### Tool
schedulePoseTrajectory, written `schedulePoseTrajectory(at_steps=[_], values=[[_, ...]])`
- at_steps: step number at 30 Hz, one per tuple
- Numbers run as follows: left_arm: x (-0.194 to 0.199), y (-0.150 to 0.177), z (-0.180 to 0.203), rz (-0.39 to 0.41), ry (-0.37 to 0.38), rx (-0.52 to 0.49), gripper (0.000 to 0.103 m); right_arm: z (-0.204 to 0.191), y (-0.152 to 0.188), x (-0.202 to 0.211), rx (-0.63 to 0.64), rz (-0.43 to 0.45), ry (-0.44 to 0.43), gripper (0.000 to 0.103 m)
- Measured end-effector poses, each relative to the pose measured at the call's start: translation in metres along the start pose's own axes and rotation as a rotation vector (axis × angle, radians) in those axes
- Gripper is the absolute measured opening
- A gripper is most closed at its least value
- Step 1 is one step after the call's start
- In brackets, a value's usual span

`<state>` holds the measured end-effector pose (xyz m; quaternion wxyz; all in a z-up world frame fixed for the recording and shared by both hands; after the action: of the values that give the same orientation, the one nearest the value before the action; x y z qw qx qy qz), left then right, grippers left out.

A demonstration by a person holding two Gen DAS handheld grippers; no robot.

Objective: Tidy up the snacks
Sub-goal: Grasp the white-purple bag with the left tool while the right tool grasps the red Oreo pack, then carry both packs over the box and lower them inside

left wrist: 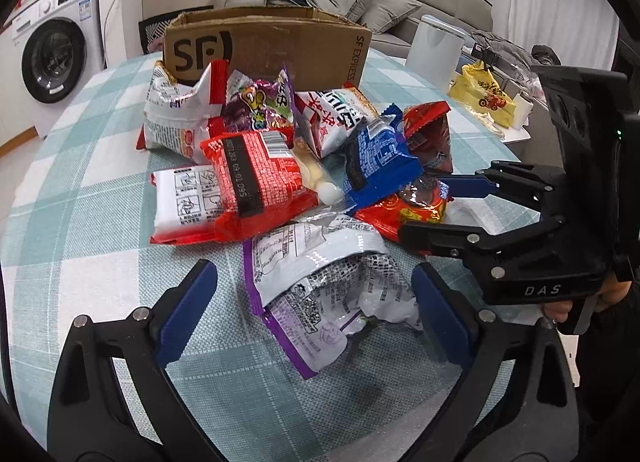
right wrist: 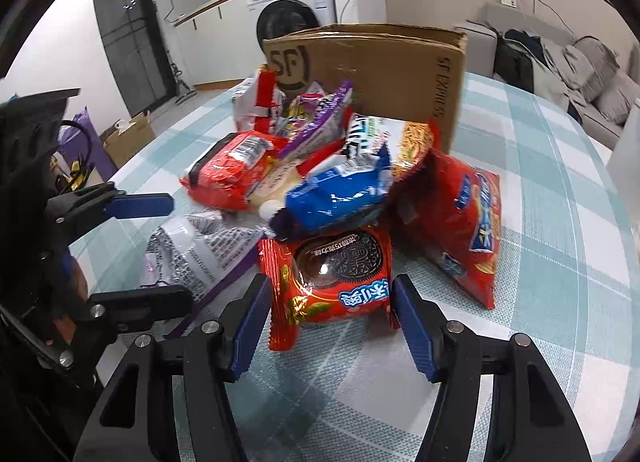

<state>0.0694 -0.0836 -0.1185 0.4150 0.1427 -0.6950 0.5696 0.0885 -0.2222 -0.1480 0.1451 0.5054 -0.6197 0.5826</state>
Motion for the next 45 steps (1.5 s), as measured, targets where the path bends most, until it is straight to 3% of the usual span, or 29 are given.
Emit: schedulePoseTrajectory(at_steps=[2, 7, 12, 17, 36, 45], values=[[-0.001, 0.0, 0.002, -0.003, 0.029, 0.008, 0.086, 0.001, -0.001, -0.001, -0.015, 0.001, -0.003, 0.064], [-0.002, 0.0, 0.009, -0.002, 0.066, -0.001, 0.075, 0.001, -0.004, -0.004, -0.026, -0.001, -0.003, 0.064], [0.001, 0.001, 0.011, 0.006, 0.087, 0.006, 0.065, -0.004, 0.0, 0.002, -0.003, 0.001, -0.017, 0.05], [0.006, 0.001, 0.008, 0.016, 0.094, 0.006, 0.057, -0.008, 0.006, 0.007, 0.002, -0.005, -0.043, 0.049], [0.051, -0.001, 0.004, 0.136, 0.116, 0.018, 0.052, -0.016, 0.018, 0.043, -0.04, 0.059, -0.137, 0.049], [0.086, -0.025, -0.015, 0.232, 0.006, 0.024, 0.052, -0.02, -0.006, 0.08, -0.063, 0.19, -0.135, 0.049]])
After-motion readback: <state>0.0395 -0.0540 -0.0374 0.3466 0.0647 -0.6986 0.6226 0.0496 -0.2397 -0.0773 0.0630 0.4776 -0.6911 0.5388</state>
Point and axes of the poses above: each gripper's, at about its wrist camera, not at the fingertips, and x roughly against the way its jaws point, z to its right, y to its underside, the point moved 10 cm from there along -x, roughly the way its jaws point, and after that the axes turned 15 degrees about -x, right-handed, at the moved point
